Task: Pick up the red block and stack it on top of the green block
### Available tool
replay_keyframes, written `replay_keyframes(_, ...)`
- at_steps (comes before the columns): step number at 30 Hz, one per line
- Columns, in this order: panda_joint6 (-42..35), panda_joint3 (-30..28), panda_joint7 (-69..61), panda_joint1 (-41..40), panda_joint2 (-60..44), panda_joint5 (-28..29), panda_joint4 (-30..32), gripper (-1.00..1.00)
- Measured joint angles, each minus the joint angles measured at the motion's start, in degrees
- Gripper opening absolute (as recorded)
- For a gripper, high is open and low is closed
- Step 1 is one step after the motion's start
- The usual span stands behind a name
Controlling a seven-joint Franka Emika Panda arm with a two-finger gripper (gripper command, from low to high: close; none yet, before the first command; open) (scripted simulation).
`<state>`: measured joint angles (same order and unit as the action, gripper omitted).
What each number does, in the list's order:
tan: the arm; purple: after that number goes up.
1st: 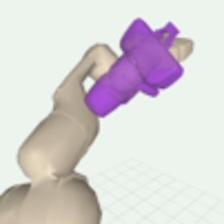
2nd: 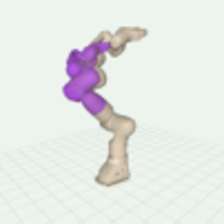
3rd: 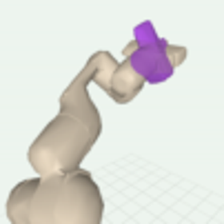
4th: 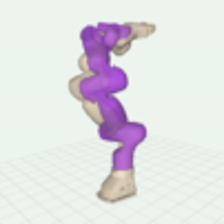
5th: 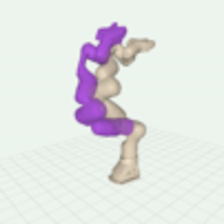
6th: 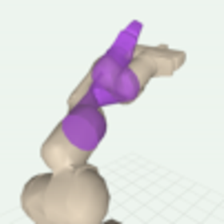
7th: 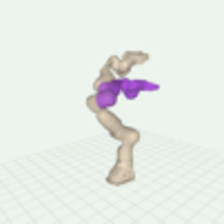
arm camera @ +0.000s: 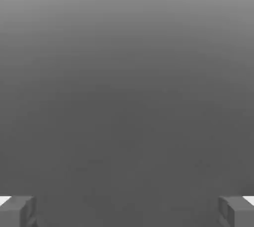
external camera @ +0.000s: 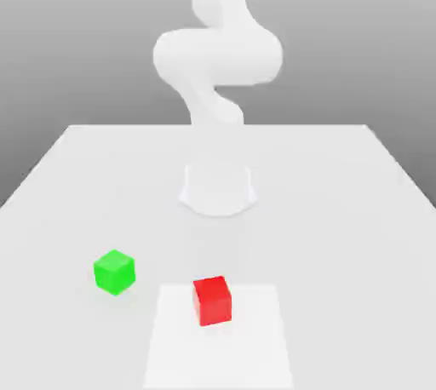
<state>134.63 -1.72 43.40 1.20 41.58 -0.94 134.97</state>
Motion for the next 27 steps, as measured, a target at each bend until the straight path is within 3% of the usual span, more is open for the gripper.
replay_keyframes(11,14.50,-5.25,-11.49,4.84,-22.63,-3.27,15.81,0.00)
replay_keyframes(17,23.87,-5.72,-14.91,5.01,-36.67,-0.18,25.44,0.00)
replay_keyframes(20,28.15,-5.75,-15.59,4.90,-42.13,0.51,26.73,0.00)
replay_keyframes(26,36.63,-2.72,-18.84,2.96,-52.21,-3.77,25.58,0.00)
replay_keyframes(27,37.96,-1.88,-19.13,2.26,-53.79,-4.26,25.41,-1.00)
